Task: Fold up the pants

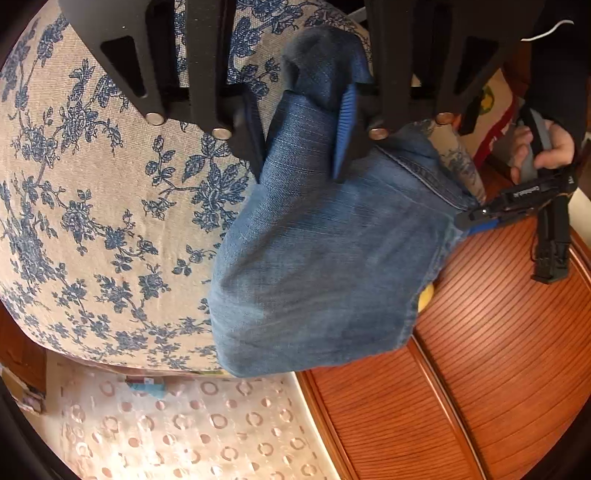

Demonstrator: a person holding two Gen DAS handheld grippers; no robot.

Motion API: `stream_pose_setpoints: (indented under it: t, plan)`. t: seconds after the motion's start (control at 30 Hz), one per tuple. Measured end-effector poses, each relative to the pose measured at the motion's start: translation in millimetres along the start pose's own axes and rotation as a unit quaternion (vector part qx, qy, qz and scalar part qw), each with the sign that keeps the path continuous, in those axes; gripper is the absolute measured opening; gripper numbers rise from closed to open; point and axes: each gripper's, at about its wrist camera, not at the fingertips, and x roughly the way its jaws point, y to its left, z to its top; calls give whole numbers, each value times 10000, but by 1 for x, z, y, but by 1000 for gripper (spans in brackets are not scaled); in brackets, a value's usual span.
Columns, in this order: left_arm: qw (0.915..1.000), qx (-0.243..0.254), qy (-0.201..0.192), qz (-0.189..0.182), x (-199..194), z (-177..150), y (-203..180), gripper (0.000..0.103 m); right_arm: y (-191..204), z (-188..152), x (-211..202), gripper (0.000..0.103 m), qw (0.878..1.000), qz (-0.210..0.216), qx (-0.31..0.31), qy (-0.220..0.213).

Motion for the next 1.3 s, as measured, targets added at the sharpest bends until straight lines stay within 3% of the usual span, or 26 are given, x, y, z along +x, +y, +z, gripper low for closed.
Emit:
stream_pose_setpoints:
  t: [0.23,0.57,0.7,0.9,1.17,1.3]
  plan:
    - [9999,-9,64,-83,7,2,-8,65,0,4,-12,15,9994,27,155,-318]
    - [9982,434,35,-401,11,15,-59,64,-14,19,-56,13,9960,-339,168,-808]
    - [9978,571,-30,-347,6,19,-69,64,-26,20,-77,13,9934,-580,230,-959]
    - [9983,501,-124,-283,-1,24,-67,64,-47,10,-69,14,9953,-583,459,-630]
    - [9979,547,-302,-192,-15,32,-67,64,-52,8,-65,22,9944,-662,606,-553]
    - [9977,549,-351,-179,-20,32,-67,64,-50,11,-64,17,9942,-701,605,-553]
